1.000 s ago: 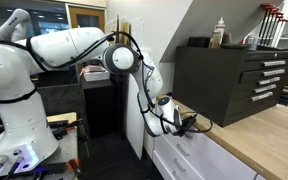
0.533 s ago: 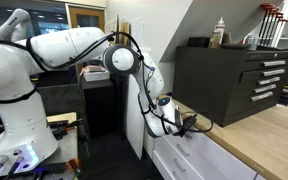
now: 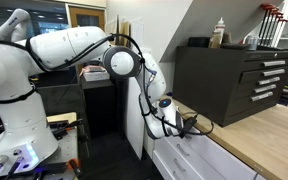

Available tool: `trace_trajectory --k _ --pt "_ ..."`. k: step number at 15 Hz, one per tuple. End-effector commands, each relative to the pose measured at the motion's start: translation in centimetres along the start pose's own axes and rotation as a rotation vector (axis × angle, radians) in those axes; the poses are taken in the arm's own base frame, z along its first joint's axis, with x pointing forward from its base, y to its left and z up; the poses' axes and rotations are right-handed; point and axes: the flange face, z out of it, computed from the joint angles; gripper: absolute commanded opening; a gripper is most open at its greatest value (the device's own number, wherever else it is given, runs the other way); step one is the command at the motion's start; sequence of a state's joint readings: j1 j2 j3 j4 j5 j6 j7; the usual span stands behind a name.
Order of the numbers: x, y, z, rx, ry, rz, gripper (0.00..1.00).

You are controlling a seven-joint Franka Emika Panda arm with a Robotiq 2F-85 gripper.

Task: Open the topmost drawer of the file cabinet to the left

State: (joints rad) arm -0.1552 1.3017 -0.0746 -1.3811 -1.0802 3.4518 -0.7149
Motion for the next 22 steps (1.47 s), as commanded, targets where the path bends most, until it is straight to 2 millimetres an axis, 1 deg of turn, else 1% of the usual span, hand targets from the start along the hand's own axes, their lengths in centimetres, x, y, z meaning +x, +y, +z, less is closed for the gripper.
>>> trace_trajectory --k 1,7,11,18,22 --pt "-1.0 -1.9 -2.3 0.044 0.038 -0.085 0.05" --pt "-1.7 -3.2 -2.7 0.058 0.064 -0.072 0.05" --pt "-1.9 -3.7 -2.9 0.067 0.069 -0.064 0.05" --pt "-2.0 -3.7 -2.9 0.070 0.064 -0.054 0.05" --pt "-2.6 -3.7 -2.9 0.070 0.047 -0.046 0.05"
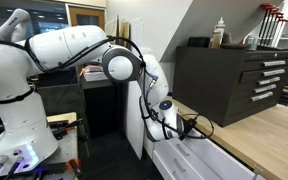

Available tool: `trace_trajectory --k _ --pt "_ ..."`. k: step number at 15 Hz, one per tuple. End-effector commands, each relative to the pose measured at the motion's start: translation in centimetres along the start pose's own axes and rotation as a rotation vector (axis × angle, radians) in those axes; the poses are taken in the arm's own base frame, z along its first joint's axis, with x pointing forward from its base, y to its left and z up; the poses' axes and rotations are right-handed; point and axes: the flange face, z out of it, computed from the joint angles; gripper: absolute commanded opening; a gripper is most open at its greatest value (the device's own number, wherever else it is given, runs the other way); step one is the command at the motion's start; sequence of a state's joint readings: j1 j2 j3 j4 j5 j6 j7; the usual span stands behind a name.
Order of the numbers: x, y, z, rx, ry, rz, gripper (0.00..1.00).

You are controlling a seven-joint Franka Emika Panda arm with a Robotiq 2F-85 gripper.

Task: Open the topmost drawer of the file cabinet to the left

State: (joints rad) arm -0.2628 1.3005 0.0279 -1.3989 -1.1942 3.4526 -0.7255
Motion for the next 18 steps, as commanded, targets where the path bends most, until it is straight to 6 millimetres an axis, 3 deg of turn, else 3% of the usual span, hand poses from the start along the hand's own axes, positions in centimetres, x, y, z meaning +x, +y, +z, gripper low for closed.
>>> trace_trajectory --k 1,8,13,14,15,18 --pt "-1.9 -2.6 -2.4 0.072 -0.010 -0.040 0.05" --pt "-3.4 -1.8 -2.6 0.060 -0.064 0.012 0.06" --pt "-3.5 -1.5 -2.6 0.069 -0.097 0.047 0.04" --pt "-3.3 -1.3 -2.6 0.067 -0.096 0.047 0.35" --pt "-3.1 -1.2 -2.7 0.067 -0.093 0.046 0.37" --pt "-5.6 -0.4 -4.1 0.047 -0.120 0.007 0.55"
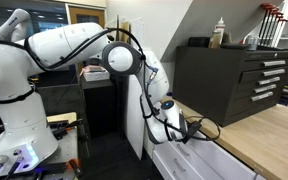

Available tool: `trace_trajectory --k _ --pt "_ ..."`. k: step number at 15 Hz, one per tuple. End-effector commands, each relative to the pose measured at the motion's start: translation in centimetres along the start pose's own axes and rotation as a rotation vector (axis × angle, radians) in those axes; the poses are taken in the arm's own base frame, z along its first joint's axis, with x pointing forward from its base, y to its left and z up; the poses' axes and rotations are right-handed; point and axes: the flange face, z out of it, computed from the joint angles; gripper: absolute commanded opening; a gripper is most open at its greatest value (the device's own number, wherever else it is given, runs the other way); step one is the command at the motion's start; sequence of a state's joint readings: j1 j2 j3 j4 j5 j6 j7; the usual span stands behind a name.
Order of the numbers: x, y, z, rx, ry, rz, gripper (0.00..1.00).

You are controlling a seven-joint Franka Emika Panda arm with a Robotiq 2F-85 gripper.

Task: Open the topmost drawer of the file cabinet to the left

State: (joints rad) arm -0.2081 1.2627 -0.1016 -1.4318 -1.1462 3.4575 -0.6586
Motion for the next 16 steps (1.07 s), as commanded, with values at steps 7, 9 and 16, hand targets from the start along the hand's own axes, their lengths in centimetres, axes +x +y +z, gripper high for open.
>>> trace_trajectory --k 7,9,16 --pt "-5.4 2.6 -7.0 -0.047 -0.012 -0.076 0.98" --pt "-5.7 2.4 -9.1 -0.028 -0.022 -0.019 1.00" --pt "-3.6 -0.9 -15.0 0.101 -0.067 0.141 1.00"
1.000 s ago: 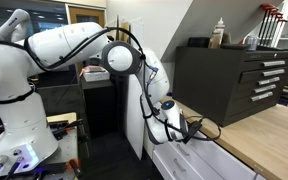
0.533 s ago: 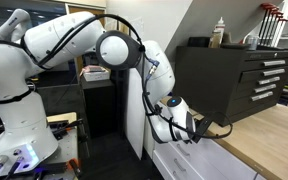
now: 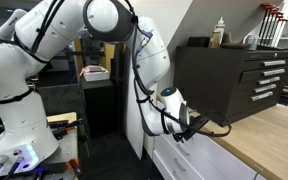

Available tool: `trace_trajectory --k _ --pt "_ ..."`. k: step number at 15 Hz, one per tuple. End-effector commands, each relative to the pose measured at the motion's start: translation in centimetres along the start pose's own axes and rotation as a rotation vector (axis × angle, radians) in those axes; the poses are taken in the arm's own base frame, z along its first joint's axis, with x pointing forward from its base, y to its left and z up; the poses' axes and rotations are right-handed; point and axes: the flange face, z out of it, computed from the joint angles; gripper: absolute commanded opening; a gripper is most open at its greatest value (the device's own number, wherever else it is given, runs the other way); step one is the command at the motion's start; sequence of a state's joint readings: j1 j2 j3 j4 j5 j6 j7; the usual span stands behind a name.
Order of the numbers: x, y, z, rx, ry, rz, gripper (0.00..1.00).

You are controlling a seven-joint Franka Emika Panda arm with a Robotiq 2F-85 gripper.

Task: Open the topmost drawer of the file cabinet to the left

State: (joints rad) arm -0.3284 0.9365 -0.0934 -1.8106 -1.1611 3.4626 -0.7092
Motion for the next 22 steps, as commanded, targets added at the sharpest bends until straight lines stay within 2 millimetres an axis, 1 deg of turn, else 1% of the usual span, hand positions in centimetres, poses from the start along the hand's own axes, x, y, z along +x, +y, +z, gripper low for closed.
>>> trace_trajectory --k 1,4,7,11,13,17,22 --pt "2.2 -1.9 -5.3 0.076 -0.031 0.084 1.00" --pt "4.6 -3.7 -7.9 0.114 -0.018 0.107 1.00" --pt "6.2 -4.3 -8.7 0.125 -0.012 0.079 1.00" --pt "6.7 -5.0 -8.0 0.142 -0.045 0.069 1.00" --pt "6.6 -4.7 -7.8 0.136 -0.069 0.072 1.00" --pt "7.0 -3.7 -6.5 0.116 -0.088 0.061 1.00" --pt "7.8 -3.5 -4.8 0.113 -0.060 0.021 1.00"
